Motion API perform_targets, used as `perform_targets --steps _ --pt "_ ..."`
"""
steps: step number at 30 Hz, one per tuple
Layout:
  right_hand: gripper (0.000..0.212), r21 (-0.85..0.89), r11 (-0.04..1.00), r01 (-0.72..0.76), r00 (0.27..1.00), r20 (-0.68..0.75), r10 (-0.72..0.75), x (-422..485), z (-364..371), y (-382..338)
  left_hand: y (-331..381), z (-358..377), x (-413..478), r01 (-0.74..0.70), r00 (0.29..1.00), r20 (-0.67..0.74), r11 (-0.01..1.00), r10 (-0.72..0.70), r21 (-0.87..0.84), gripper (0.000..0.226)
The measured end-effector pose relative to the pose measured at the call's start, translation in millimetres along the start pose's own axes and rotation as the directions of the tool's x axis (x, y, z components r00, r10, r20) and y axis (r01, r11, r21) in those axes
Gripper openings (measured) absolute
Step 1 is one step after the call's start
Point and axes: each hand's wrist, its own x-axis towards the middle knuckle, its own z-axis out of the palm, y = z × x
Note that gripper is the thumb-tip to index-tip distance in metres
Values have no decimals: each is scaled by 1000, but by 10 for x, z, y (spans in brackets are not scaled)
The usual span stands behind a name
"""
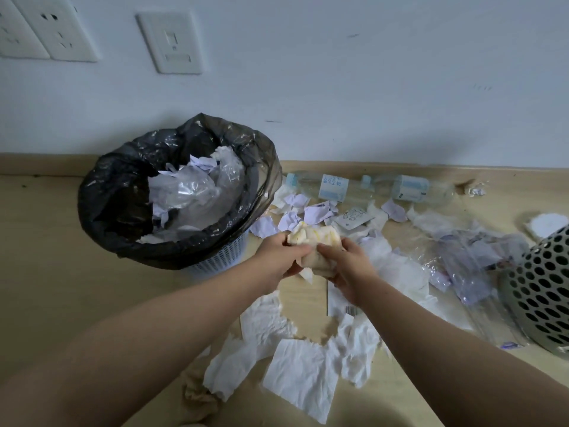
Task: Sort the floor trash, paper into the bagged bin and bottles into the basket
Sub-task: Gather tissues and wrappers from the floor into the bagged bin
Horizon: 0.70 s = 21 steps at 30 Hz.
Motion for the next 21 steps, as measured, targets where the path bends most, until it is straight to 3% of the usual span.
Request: perform_targets --steps 5,11,15,17,21 --pt "8 232 969 86 994 51 -100 -11 251 -441 443 25 -124 -111 993 13 984 114 -137 6" --pt "4 106 960 260 953 133 -272 -76 775 -845 864 -246 -354 -273 960 -28 905 279 -325 9" --pt "3 134 957 256 929 238 -282 -164 1069 -905 959 -521 -490 -367 929 -124 820 349 -440 9" --pt "4 135 968 212 930 275 -242 -191 1156 -867 985 -659 -527 -433 901 -227 794 369 -427 10" --pt "6 53 991 120 946 297 -130 -183 1223 -689 1034 -1002 -477 -523 790 -483 827 379 -207 10"
